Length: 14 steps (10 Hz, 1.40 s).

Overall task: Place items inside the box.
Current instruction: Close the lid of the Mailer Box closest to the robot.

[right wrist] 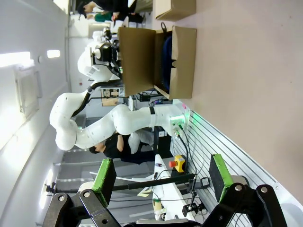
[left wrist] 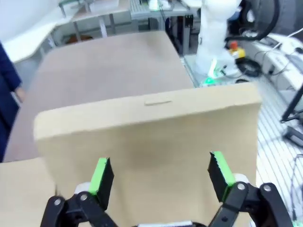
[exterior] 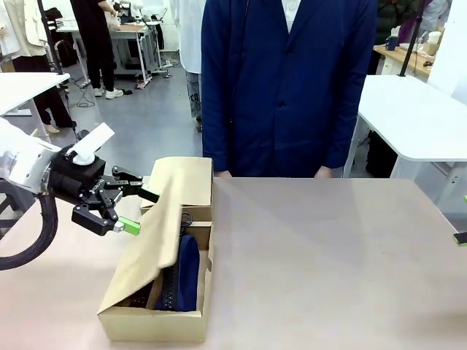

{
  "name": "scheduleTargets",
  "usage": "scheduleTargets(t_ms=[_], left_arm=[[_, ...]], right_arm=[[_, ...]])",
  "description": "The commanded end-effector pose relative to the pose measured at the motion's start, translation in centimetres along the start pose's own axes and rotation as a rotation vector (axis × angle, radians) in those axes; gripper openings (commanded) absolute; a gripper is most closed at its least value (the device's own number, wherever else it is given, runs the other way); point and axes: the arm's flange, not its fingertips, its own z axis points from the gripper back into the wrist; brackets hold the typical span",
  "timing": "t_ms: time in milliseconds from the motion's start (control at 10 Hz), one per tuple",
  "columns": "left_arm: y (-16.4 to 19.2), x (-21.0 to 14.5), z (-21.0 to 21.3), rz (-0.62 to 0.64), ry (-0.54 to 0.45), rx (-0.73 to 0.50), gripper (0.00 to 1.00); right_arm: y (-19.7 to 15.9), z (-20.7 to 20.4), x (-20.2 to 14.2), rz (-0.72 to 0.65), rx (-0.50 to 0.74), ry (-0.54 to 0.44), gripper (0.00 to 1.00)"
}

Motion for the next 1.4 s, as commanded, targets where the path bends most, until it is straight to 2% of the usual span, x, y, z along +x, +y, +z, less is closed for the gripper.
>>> scheduleTargets(t_ms=[0, 100, 200, 300, 400, 700, 800, 900, 1000, 1300], left_arm=[[-0.8, 0.1, 3.5, -0.023, -0.052, 0.03, 1.0], [-0.8, 0.1, 3.5, -0.023, -0.052, 0.03, 1.0], [-0.1, -0.1, 1.1, 0.0, -0.014, 0.014, 1.0], [-0.7, -0.2, 0.0, 0.006, -0.062, 0.111, 1.0], [-1.0, 0.0, -1.9, 0.004, -0.057, 0.214, 1.0], [-2.5, -0.5, -7.1, -0.025, -0.066, 0.3, 1.0], [-3.0, -1.4, -8.3, -0.032, -0.044, 0.25, 1.0], [-3.6, -2.4, -9.1, -0.037, -0.013, 0.147, 1.0], [-4.2, -3.3, -9.5, -0.065, 0.051, 0.145, 1.0], [-4.3, -6.0, -10.8, -0.03, 0.171, 0.094, 1.0]], right_arm=[[0.2, -0.2, -0.3, -0.008, 0.01, -0.004, 1.0], [0.2, -0.2, -0.3, -0.008, 0.01, -0.004, 1.0], [0.2, -0.2, -0.3, -0.008, 0.01, -0.004, 1.0], [0.2, -0.2, -0.3, -0.008, 0.01, -0.004, 1.0], [0.2, -0.2, -0.3, -0.008, 0.01, -0.004, 1.0], [0.2, -0.2, -0.3, -0.008, 0.01, -0.004, 1.0], [0.2, -0.2, -0.3, -0.008, 0.01, -0.004, 1.0], [0.2, -0.2, -0.3, -0.008, 0.01, -0.004, 1.0], [0.2, -0.2, -0.3, -0.008, 0.01, -0.004, 1.0], [0.2, -0.2, -0.3, -0.008, 0.01, -0.004, 1.0]])
